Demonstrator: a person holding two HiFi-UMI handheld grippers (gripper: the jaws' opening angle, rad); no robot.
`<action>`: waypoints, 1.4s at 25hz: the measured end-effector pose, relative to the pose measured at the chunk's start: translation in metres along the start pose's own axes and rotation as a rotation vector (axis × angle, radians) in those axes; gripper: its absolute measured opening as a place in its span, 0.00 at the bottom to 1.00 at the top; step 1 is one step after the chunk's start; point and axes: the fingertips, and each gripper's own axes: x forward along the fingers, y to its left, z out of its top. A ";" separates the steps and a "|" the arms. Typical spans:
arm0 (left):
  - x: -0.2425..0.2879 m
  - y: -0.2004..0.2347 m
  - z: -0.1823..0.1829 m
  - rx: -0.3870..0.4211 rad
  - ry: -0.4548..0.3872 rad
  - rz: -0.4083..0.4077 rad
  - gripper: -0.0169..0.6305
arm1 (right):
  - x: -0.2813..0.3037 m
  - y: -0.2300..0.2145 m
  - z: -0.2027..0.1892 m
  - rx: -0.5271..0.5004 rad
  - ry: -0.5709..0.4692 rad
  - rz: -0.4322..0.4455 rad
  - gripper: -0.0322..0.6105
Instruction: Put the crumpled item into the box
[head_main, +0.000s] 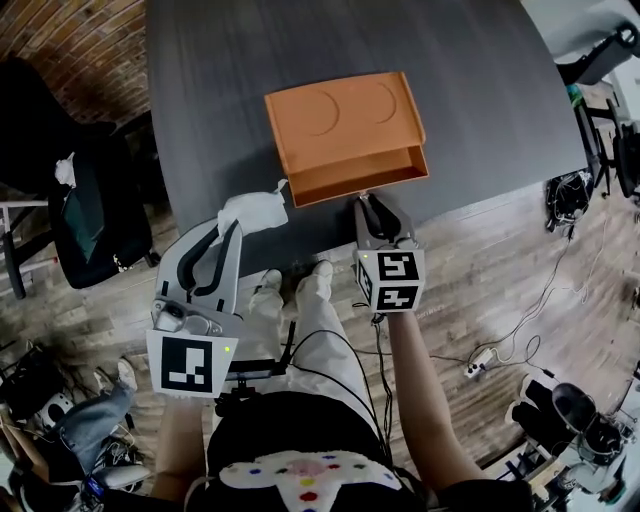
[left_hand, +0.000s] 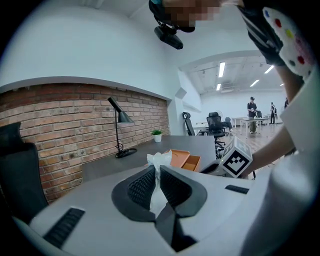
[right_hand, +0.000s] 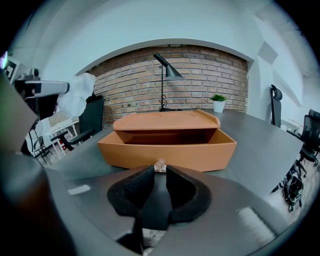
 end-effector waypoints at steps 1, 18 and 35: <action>-0.001 -0.002 0.000 0.002 0.003 -0.006 0.07 | -0.003 0.000 -0.001 0.003 0.000 -0.003 0.18; -0.012 -0.026 0.000 0.028 0.001 -0.056 0.07 | -0.030 0.004 -0.015 0.053 -0.023 -0.027 0.20; -0.011 -0.019 -0.006 0.018 0.013 -0.013 0.07 | -0.007 -0.001 -0.004 0.039 -0.037 -0.004 0.21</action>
